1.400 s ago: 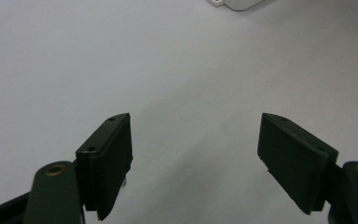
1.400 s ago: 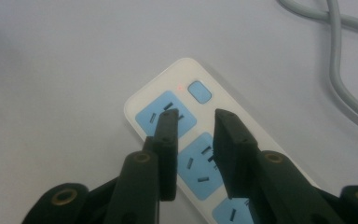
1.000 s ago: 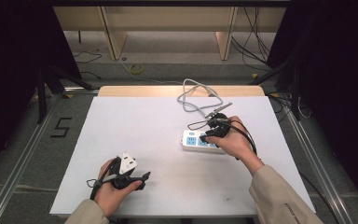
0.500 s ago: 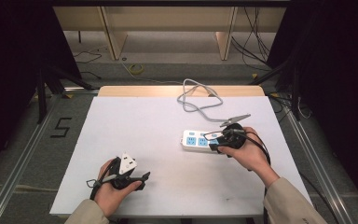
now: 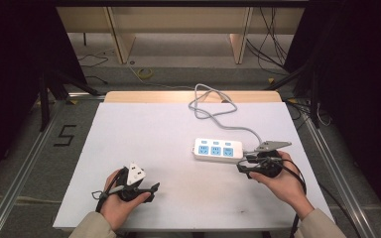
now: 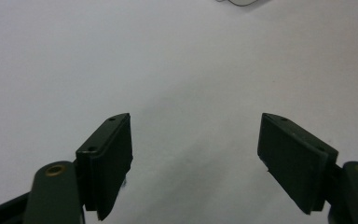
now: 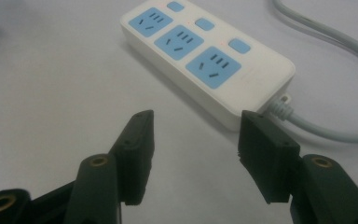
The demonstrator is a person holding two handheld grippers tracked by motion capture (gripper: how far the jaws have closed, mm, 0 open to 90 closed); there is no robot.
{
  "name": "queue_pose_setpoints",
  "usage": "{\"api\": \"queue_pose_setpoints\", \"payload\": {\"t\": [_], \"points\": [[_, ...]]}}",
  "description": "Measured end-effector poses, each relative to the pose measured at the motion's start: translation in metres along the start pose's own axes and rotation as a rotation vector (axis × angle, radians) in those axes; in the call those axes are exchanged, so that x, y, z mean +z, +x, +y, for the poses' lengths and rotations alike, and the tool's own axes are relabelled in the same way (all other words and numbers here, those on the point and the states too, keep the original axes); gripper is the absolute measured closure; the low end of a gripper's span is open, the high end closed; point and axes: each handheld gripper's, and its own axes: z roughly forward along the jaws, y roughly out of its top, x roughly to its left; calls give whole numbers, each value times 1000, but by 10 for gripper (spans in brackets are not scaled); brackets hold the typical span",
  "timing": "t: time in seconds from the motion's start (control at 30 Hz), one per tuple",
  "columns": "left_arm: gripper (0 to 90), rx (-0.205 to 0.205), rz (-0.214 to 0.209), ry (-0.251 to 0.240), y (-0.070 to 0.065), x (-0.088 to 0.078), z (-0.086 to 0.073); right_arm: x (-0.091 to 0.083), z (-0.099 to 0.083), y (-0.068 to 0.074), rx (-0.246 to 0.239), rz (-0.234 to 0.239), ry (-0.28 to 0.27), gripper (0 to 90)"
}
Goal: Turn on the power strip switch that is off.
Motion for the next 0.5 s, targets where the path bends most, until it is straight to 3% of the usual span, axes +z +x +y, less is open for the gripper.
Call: {"api": "queue_pose_setpoints", "payload": {"t": [0.27,0.5], "points": [[262,0,3,1,0,0,0,-13,-27,2,21,-12,-55,445],[260,0,9,1,2,0,0,-15,-35,3,20,-19,-88,418]]}}
